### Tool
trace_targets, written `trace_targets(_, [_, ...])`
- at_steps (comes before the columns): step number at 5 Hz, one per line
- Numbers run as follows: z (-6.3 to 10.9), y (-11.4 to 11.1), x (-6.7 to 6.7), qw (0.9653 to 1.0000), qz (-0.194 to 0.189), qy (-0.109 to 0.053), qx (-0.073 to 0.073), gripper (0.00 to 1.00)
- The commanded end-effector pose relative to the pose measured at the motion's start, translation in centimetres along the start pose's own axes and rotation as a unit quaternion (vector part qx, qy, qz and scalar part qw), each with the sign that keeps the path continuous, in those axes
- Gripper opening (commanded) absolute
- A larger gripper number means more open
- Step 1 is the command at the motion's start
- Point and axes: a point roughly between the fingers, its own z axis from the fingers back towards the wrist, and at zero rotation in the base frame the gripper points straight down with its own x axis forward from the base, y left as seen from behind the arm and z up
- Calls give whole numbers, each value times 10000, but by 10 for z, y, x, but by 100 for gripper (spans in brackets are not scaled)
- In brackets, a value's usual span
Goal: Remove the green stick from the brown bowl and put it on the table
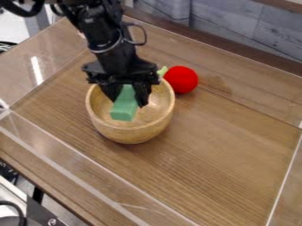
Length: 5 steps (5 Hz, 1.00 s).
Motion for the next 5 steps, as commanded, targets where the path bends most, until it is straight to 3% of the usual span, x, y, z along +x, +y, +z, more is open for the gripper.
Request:
trace_targets(1, [11,-11,6,9995,-11,-303,-23,0])
trace_targets(3, [20,-40,17,9992,-202,-348,27,0])
trace_targets(5, [-14,-50,-2,9987,-206,-386,262,0])
